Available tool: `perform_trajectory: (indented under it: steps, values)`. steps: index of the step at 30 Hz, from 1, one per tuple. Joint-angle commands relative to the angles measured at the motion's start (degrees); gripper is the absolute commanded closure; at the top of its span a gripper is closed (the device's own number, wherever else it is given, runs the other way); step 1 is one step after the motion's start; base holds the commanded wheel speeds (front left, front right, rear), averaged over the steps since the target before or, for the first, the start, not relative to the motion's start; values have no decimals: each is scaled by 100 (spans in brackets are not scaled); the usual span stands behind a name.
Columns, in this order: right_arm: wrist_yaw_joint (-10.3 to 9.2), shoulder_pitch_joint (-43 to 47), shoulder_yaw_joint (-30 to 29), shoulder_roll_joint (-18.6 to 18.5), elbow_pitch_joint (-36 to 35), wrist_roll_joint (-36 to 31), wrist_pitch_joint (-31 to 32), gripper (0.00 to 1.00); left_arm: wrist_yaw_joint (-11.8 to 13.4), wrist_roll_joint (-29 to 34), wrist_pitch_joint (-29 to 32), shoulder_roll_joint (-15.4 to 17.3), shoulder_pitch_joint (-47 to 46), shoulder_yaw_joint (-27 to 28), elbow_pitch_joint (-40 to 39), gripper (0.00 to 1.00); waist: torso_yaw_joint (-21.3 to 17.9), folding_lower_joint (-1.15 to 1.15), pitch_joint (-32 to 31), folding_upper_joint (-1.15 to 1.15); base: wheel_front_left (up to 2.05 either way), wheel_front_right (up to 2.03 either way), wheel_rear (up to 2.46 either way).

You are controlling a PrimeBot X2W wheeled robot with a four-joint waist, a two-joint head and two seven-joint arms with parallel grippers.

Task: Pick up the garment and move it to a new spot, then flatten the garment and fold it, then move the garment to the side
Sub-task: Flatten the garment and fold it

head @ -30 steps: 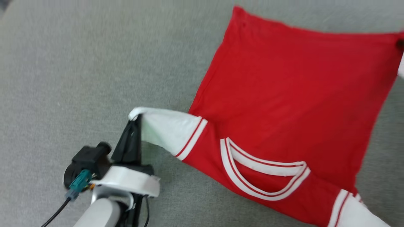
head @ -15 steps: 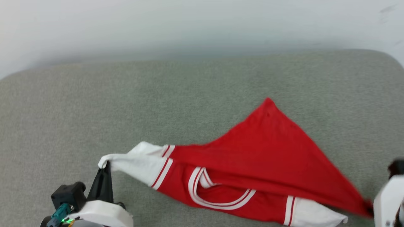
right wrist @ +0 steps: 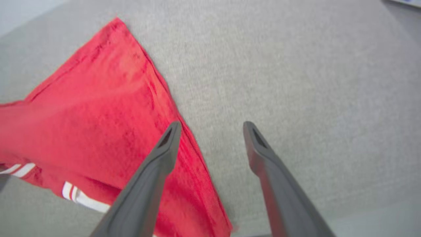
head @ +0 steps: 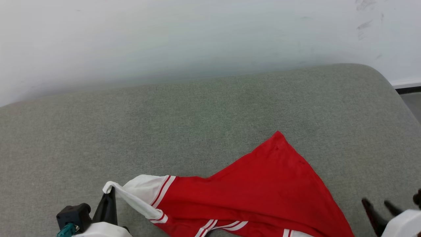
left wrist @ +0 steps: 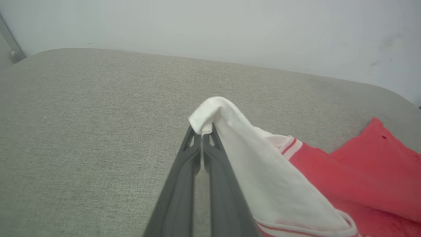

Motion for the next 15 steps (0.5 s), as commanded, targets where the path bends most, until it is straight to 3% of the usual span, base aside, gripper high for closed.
perform_trajectory:
  steps: [1,4,7,12,15]
  values:
    - [-2,-211,95,-54,27,-26,-641,0,-16,39,16,28,-59,-35,-42,100,19,2,41,0,0,0,0]
    - [-2,-549,249,-130,253,-2,-1569,0,-24,80,13,17,-192,-62,-108,100,59,2,132,0,0,0,0]
    - [-2,-967,429,-264,629,114,-1990,0,-40,132,17,-10,-345,-94,-182,100,124,2,287,0,0,0,0]
    - [-2,-1731,829,-486,1105,266,-1998,0,-75,227,18,-42,-661,-154,-308,100,250,2,678,0,0,0,0]
    - [-2,-2389,1185,-701,1346,474,-1604,0,-123,304,17,-81,-922,-211,-381,100,377,2,997,0,0,0,0]
